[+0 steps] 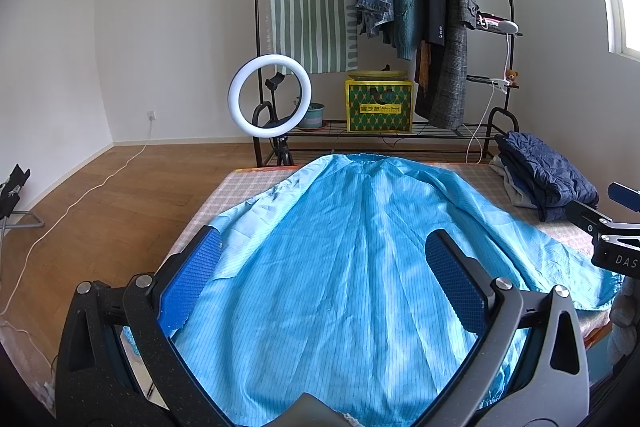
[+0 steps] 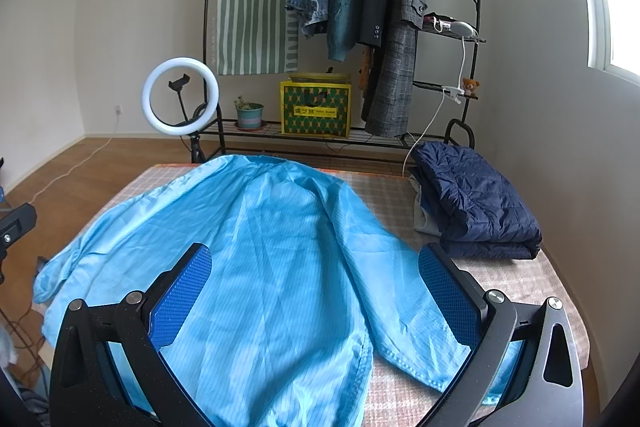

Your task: Fold large clothes

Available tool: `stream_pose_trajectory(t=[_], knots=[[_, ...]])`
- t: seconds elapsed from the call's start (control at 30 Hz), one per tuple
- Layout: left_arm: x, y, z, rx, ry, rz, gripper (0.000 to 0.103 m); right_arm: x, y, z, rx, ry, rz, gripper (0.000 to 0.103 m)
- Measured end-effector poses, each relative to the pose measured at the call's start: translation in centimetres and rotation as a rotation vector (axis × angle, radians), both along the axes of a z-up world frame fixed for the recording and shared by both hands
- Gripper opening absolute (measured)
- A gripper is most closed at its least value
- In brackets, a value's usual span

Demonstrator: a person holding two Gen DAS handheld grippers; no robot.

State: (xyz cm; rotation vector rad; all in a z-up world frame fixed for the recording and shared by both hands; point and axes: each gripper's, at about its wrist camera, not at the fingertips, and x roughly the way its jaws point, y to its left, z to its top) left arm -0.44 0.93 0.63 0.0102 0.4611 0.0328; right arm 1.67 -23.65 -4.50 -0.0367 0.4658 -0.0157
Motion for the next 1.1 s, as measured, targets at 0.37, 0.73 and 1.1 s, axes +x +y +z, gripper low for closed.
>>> stream_pose_trajectory(t=[0.37, 0.73, 1.1], knots=[[0.7, 4.4, -1.9, -0.051, 0.002, 0.042, 0.103, 0.8, 1.0, -0.2, -0.011, 0.011, 0.019, 0.103], [2.1, 12.9, -5.2, -0.052, 0.06, 0.2, 0.103, 2.3, 2.8, -1.4, 0.038, -0.022, 0.141, 0.103], [4.1, 24.0, -8.6, -0.18, 0.202, 0.325, 0.085, 4.9, 4.3, -3.5, 0.115, 0.088, 0.293, 0.103]])
